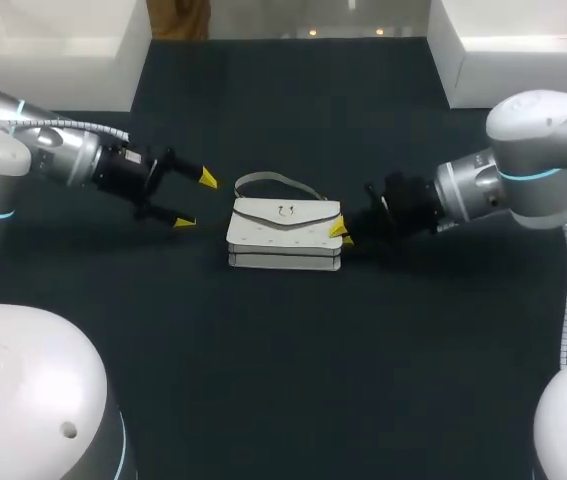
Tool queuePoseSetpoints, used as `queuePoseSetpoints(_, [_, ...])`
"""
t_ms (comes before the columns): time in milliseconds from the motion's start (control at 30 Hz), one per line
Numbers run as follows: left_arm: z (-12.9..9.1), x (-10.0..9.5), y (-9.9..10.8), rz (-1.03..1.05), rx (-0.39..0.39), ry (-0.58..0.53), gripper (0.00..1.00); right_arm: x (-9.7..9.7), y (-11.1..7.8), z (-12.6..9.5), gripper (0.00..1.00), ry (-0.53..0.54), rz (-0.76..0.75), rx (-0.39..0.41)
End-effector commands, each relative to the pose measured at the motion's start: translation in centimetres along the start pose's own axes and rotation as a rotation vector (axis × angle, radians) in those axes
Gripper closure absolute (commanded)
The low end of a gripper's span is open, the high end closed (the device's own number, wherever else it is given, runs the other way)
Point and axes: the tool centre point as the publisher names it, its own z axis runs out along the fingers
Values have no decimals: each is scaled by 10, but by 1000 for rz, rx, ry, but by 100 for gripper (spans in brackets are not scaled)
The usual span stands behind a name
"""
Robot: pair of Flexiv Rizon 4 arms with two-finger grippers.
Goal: Pick up the bag, open it, inspect its contents, close it, and place it on the opposite side
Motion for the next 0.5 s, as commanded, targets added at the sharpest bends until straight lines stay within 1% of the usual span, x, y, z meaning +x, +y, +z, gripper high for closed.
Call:
queuePoseSetpoints(33, [-1, 2, -8, -4, -35, -34, 0, -3, 7, -2, 100, 3, 6, 11])
queuePoseSetpoints(200, [-1, 3, -13, 5, -79, -76, 0, -6, 11, -14, 100, 10, 12, 3])
queuePoseSetpoints(400, [-8, 5, -24, 12, -104, -111, 0, -12, 21, -46, 100, 44, 22, 1])
queuePoseSetpoints(433, [-10, 6, -26, 26, -116, -129, 0, -13, 23, -53, 100, 48, 19, 10])
queuePoseSetpoints(500, [-13, 7, -26, 34, -111, -174, 0, -17, 27, -64, 100, 37, 27, 21])
